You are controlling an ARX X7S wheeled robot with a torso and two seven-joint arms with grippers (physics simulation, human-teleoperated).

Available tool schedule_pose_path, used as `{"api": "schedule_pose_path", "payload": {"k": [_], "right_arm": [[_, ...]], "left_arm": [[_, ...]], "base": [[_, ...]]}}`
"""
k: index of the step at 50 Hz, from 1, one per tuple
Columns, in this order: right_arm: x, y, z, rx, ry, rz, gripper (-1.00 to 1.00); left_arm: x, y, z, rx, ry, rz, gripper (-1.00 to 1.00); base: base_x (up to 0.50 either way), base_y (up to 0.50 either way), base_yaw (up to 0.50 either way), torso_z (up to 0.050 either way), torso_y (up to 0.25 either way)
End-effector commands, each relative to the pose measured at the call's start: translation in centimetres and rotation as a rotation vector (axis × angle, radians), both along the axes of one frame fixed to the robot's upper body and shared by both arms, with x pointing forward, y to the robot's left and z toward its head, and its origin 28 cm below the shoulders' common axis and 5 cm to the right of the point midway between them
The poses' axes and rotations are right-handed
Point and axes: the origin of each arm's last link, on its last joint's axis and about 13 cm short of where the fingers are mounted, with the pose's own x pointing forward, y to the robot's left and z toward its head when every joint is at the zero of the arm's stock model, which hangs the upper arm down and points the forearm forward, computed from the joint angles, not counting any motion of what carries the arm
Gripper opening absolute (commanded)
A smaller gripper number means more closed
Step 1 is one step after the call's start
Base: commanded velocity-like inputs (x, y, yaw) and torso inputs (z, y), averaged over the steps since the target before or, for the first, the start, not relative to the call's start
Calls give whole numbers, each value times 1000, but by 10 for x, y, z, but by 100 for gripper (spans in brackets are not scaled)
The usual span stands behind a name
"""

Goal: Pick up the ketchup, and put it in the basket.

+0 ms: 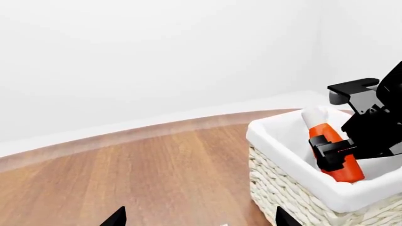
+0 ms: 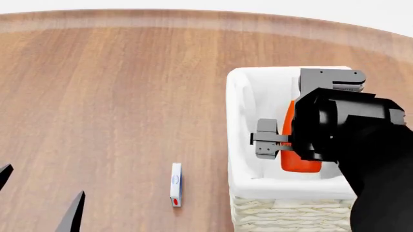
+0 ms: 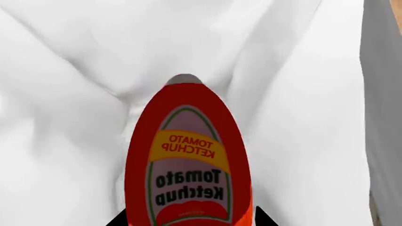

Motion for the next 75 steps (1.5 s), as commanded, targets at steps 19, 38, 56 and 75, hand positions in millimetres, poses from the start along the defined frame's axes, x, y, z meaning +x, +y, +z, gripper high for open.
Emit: {"api": "schedule_pose_path", "payload": {"k": [19, 38, 56, 75], "right_arm": [[2, -1, 6, 1, -22, -11, 100], [-25, 0, 57, -2, -93, 9, 100], [-97, 1, 88, -16, -305, 15, 100], [-178, 10, 31, -306, -869, -99, 100]], "left_arm": [[-1, 1, 3, -6, -7, 2, 100], [-9, 4, 15, -26, -35, 7, 100], [-23, 4, 17, -26, -66, 9, 100], [-26, 2, 19, -26, -76, 9, 100]], "base": [[0, 0, 0, 0, 0], [0, 0, 0, 0, 0], [0, 0, 0, 0, 0], [0, 0, 0, 0, 0]]}}
